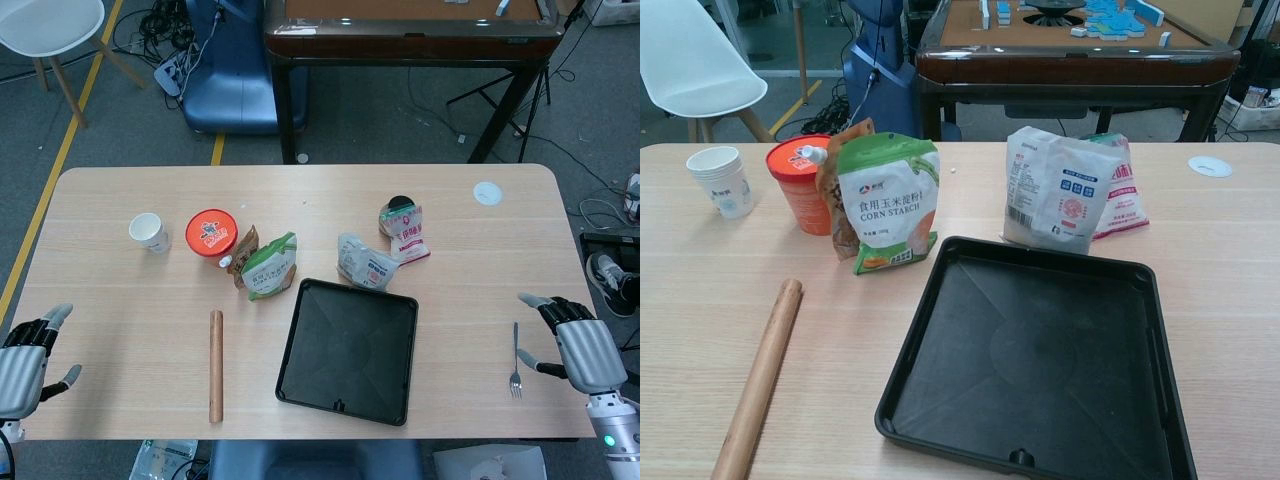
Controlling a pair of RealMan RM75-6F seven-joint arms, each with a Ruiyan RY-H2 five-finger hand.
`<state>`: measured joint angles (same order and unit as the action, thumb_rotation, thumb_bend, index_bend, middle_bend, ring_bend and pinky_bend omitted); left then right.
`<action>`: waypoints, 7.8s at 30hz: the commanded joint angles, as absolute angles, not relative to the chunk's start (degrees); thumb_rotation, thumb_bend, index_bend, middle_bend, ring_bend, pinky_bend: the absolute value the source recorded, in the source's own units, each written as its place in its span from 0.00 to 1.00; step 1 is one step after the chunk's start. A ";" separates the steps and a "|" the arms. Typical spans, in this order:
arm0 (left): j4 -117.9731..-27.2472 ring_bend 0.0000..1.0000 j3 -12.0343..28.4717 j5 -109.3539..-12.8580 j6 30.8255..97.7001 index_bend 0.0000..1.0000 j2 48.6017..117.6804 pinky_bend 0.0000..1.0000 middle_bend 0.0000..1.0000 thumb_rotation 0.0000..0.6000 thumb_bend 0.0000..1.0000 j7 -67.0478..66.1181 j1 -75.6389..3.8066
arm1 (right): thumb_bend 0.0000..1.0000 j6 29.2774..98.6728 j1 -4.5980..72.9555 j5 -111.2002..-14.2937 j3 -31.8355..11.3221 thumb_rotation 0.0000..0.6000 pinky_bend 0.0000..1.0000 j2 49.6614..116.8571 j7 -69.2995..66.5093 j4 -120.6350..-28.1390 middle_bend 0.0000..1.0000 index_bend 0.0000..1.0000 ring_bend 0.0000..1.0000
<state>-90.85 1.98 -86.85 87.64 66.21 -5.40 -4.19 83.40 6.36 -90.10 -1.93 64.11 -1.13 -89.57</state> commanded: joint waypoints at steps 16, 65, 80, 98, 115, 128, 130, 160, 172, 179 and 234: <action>-89.94 0.19 1.79 -87.48 87.94 0.11 66.68 0.17 0.15 1.00 0.20 -4.33 -3.93 | 0.15 77.12 9.97 -86.06 -3.71 1.00 0.29 64.09 3.81 -95.41 0.32 0.23 0.25; -88.67 0.19 1.26 -87.27 88.28 0.11 67.03 0.17 0.15 1.00 0.20 -2.82 -2.71 | 0.12 39.99 43.22 -51.65 -17.65 1.00 0.29 92.38 3.53 -70.47 0.28 0.20 0.18; -88.44 0.19 1.42 -86.92 88.34 0.11 66.84 0.17 0.15 1.00 0.20 -2.55 -2.41 | 0.12 36.48 45.94 -60.71 -17.53 1.00 0.29 99.47 -8.97 -58.54 0.28 0.20 0.18; -89.39 0.19 1.59 -86.74 88.01 0.11 66.62 0.17 0.15 1.00 0.20 -3.95 -2.53 | 0.43 35.10 47.68 -70.93 -15.14 1.00 0.30 103.40 -23.07 -47.89 0.31 0.21 0.19; -89.34 0.19 1.68 -87.57 88.93 0.12 66.37 0.17 0.15 1.00 0.20 -3.10 -2.36 | 1.00 42.98 47.70 -78.39 -12.58 1.00 0.76 102.42 -28.85 -44.05 0.67 0.70 0.59; -89.86 0.19 1.59 -88.78 89.43 0.12 66.36 0.17 0.15 1.00 0.20 -3.15 -2.53 | 1.00 48.77 46.52 -87.61 -7.05 1.00 0.80 76.78 -9.91 -70.56 0.74 0.78 0.68; -90.06 0.19 1.57 -88.89 89.49 0.12 66.30 0.17 0.15 1.00 0.20 -3.33 -2.53 | 1.00 48.63 46.76 -88.60 -6.57 1.00 0.80 72.72 -4.88 -75.05 0.74 0.78 0.68; -90.22 0.19 0.22 -91.28 92.34 0.12 66.51 0.16 0.15 1.00 0.20 -2.29 -0.70 | 1.00 34.31 53.90 -96.66 -1.37 1.00 0.80 60.40 44.59 -89.05 0.75 0.81 0.68; -88.85 0.19 0.03 -90.86 91.91 0.12 67.72 0.16 0.15 1.00 0.20 -1.97 -0.39 | 1.00 23.06 57.84 -89.00 -2.62 1.00 0.80 61.38 56.82 -89.10 0.77 0.84 0.68; -88.51 0.19 0.17 -90.48 91.54 0.12 68.03 0.15 0.15 1.00 0.20 -1.87 -0.44 | 1.00 21.82 59.69 -79.29 -2.27 1.00 0.80 63.12 67.59 -88.76 0.79 0.87 0.70; -89.92 0.19 0.23 -89.80 90.18 0.12 68.04 0.15 0.15 1.00 0.20 -3.05 -0.55 | 1.00 43.93 73.65 -40.72 23.03 1.00 0.80 71.66 82.20 -94.59 0.89 0.95 0.79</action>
